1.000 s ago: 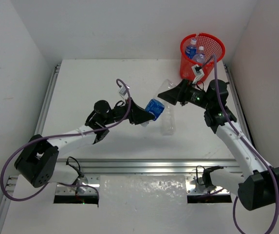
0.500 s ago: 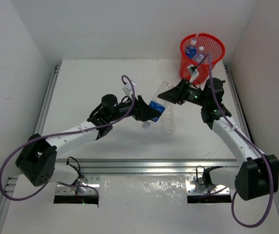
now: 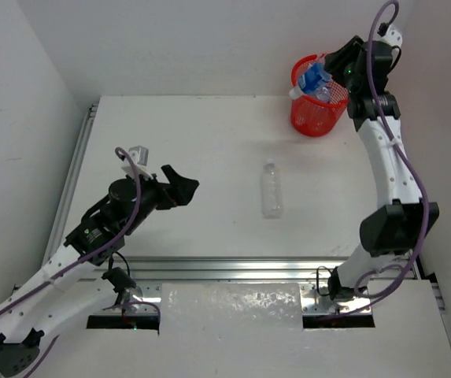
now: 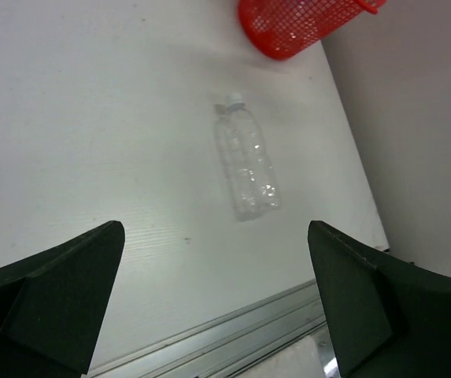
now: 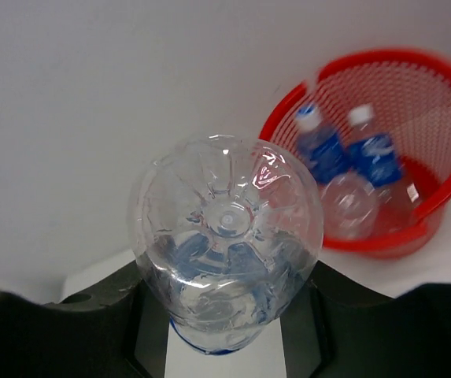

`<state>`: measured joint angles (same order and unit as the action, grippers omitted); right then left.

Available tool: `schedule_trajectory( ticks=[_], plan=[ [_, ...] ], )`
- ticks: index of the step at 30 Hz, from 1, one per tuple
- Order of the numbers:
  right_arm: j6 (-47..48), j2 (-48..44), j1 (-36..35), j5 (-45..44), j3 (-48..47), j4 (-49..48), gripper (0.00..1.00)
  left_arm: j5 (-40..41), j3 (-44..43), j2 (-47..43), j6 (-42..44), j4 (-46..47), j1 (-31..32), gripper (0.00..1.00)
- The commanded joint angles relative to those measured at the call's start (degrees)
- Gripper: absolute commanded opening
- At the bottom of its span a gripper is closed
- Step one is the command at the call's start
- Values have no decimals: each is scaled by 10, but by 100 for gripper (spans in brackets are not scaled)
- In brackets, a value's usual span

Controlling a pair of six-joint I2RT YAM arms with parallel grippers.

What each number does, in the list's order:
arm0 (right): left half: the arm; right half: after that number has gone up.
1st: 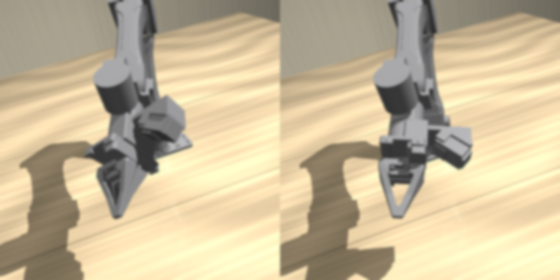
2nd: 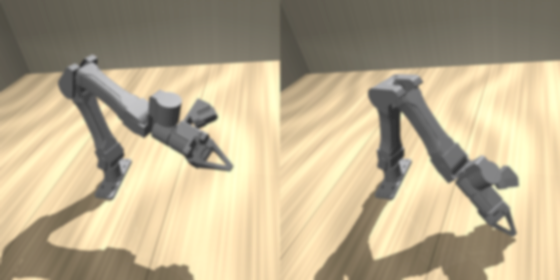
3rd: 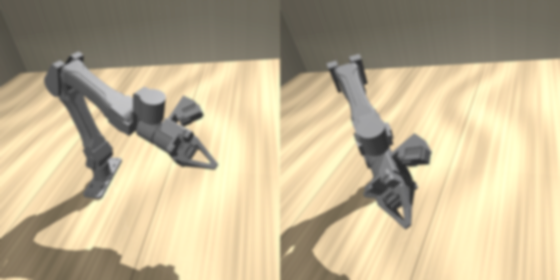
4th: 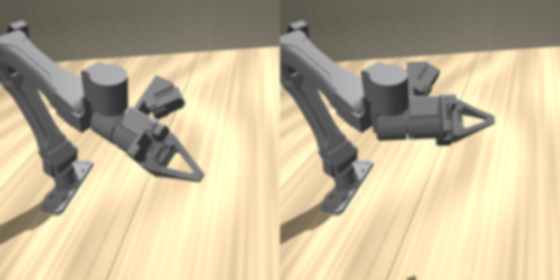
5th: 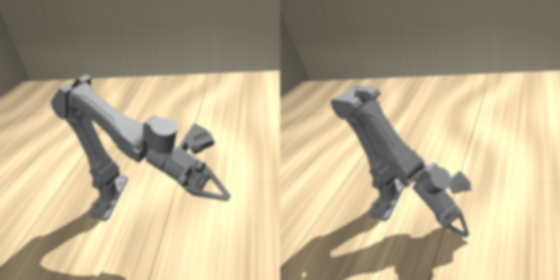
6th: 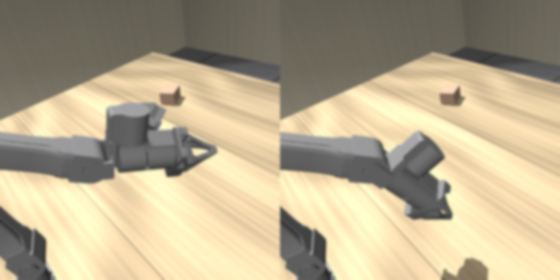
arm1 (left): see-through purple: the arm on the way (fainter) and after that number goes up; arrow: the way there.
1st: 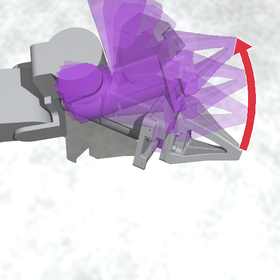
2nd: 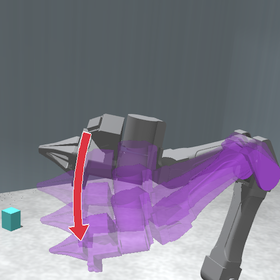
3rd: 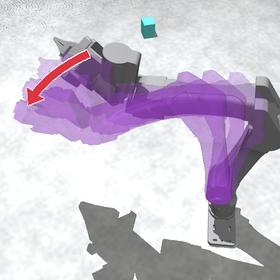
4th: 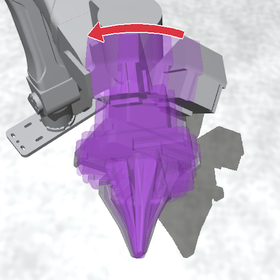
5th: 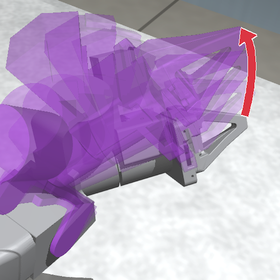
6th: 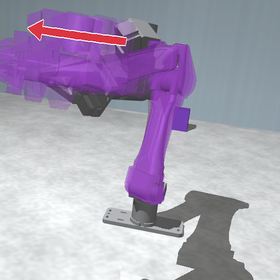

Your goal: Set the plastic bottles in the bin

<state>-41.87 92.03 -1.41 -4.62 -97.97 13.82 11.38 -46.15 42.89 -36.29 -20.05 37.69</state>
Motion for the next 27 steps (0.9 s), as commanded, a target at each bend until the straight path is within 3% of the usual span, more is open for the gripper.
schedule_trajectory(
  ticks=[1,5,11,18,23,27],
  plan=[
    [72,82,5,-189,-79,-4,7,44,22,-18,42,-53,1,100],
    [142,174,5,-239,-209,-59,7,13,43,-5,46,-42,2,100],
    [230,291,5,-171,-307,-113,9,-22,50,39,46,-9,3,100],
    [251,329,5,-127,-267,-197,11,-32,58,49,45,1,3,100],
    [260,370,5,-96,-304,-181,13,-34,69,50,43,8,3,100],
    [237,307,5,-111,-199,-268,6,-36,69,51,44,11,4,100]
  ],
)
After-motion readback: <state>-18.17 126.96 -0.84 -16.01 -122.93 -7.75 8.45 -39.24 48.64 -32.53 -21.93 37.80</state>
